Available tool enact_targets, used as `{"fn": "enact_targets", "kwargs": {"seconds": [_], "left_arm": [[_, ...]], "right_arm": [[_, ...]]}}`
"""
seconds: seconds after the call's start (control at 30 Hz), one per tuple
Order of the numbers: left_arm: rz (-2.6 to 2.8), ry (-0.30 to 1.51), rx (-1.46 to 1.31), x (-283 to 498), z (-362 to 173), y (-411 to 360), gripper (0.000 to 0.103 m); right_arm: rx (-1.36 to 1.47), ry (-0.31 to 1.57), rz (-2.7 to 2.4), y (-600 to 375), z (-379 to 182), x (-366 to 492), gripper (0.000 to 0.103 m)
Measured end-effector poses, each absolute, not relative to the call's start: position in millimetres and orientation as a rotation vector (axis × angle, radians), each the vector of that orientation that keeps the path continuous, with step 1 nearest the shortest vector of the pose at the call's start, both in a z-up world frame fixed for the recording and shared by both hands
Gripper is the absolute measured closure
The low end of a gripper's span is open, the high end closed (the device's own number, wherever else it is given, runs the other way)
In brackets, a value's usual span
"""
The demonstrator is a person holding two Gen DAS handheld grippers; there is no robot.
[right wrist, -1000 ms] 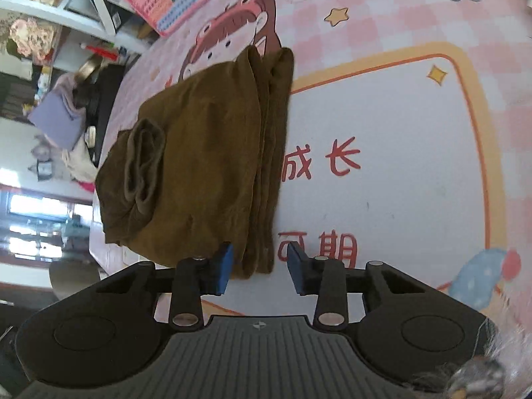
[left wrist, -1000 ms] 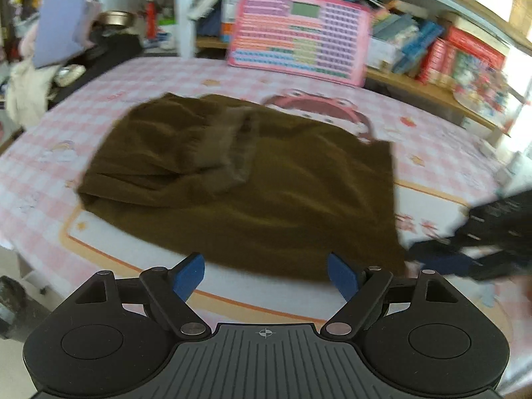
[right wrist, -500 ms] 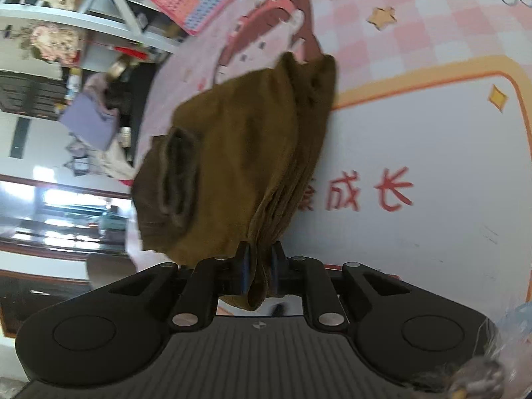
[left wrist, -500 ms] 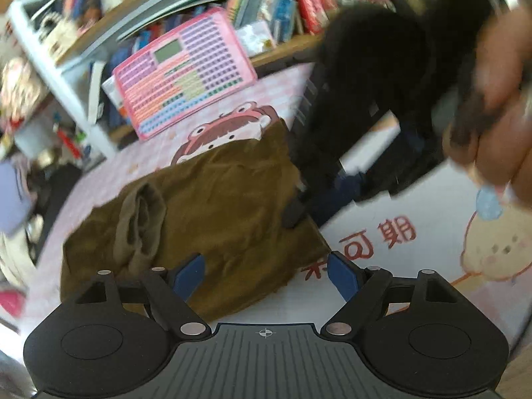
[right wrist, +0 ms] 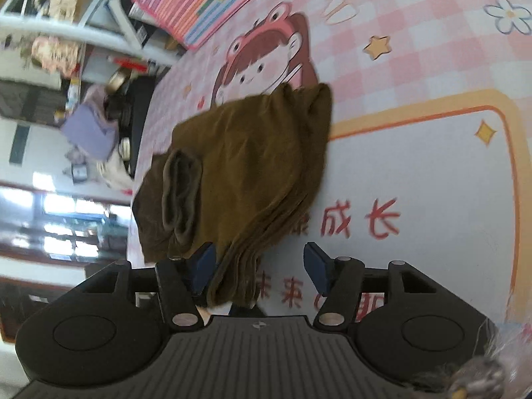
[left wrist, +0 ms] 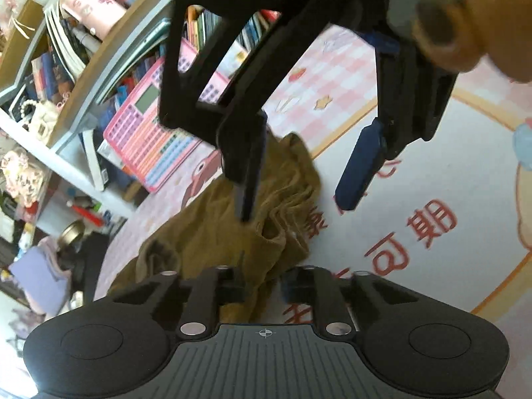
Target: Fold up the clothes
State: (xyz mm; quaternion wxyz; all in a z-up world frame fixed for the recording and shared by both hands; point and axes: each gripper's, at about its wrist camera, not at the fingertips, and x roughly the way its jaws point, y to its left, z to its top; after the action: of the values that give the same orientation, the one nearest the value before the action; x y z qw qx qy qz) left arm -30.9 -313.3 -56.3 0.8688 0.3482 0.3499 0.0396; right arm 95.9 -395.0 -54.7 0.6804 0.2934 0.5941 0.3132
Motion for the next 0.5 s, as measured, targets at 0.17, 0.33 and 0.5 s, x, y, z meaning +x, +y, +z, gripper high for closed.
{"fn": "enact_targets", "kwargs": {"seconds": [0.17,0.33,0.5], "left_arm": [[0.085,0.691,0.641,-36.6,-39.1,-306.5,0.096],[0.087,0.685,0.554,-44.9,-21.4,-299.1,0.096],[0.056,0.686,0.522,-52.4,-14.0,-299.7,0.096]], "right_arm": [[0.744,1.366,0.674,-395.0,-70.0,112.6,0.04],[0.805,1.368,0.632,-383.7,-80.2,137.6,0.04],[0.869,1.364,0.571,-390.2,-89.6,153.5,0.07]]}}
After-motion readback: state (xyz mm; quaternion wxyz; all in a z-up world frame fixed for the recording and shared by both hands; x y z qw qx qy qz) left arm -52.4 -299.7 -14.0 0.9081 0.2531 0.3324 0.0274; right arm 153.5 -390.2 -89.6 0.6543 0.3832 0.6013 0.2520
